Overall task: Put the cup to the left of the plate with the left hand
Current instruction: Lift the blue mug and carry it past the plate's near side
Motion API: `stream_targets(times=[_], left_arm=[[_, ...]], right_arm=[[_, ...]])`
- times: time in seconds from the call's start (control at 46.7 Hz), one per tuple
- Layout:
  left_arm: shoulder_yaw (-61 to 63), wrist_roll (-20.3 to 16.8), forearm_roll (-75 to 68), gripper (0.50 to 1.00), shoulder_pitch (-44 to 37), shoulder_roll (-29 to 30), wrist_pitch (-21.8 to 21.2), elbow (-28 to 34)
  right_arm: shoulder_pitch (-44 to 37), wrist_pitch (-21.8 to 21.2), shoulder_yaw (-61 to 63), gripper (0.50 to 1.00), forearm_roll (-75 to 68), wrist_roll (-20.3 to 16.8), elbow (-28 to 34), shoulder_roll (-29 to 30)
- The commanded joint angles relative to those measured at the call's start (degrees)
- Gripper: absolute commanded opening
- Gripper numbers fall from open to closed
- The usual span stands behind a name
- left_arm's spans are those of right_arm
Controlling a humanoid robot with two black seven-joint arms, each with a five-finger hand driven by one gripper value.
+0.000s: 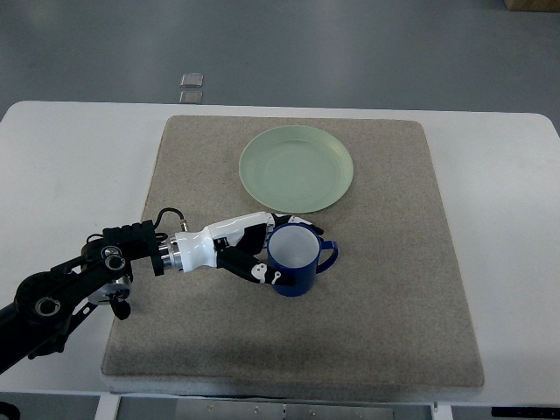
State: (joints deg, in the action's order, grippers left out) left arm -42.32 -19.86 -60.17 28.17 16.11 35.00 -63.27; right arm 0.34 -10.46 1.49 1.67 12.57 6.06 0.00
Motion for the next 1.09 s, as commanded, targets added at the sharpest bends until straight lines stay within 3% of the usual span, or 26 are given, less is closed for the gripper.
stream_targets(times=[0.0, 0.15, 0.193, 0.385, 0.685, 0.835, 0.963, 1.07], left_arm=[[0.0, 0.0, 0.1, 0.808, 0.0, 0.0, 0.0, 0.1], [0.0, 0.0, 0.1, 0.776, 0.0, -0.1, 0.0, 0.1], [0.0, -0.1, 0.1, 0.735, 0.0, -0.2, 0.0, 0.1], [-0.2, -0.1, 0.2, 0.673, -0.2, -0.7, 0.0, -0.1], [-3.6, -0.1, 0.7, 0.615, 0.3, -0.9, 0.0, -0.4], [-8.4, -0.1, 0.8, 0.5, 1.8, -0.5, -0.9, 0.0], [-13.9, -0.1, 0.4, 0.5, 2.9, 0.3, -1.0, 0.8], [-17.9, -0.1, 0.4, 0.5, 4.8, 0.9, -1.2, 4.9]], right_arm=[[-0.1, 0.0, 0.0, 0.932, 0.0, 0.0, 0.0, 0.0], [0.0, 0.0, 0.0, 0.932, 0.0, 0.0, 0.0, 0.0], [0.0, 0.0, 0.0, 0.932, 0.0, 0.0, 0.0, 0.0], [0.0, 0.0, 0.0, 0.932, 0.0, 0.0, 0.0, 0.0], [-0.1, 0.0, 0.0, 0.932, 0.0, 0.0, 0.0, 0.0], [0.0, 0.0, 0.0, 0.932, 0.0, 0.0, 0.0, 0.0], [-0.1, 0.0, 0.0, 0.932, 0.0, 0.0, 0.0, 0.0], [-0.1, 0.0, 0.0, 0.932, 0.0, 0.0, 0.0, 0.0]])
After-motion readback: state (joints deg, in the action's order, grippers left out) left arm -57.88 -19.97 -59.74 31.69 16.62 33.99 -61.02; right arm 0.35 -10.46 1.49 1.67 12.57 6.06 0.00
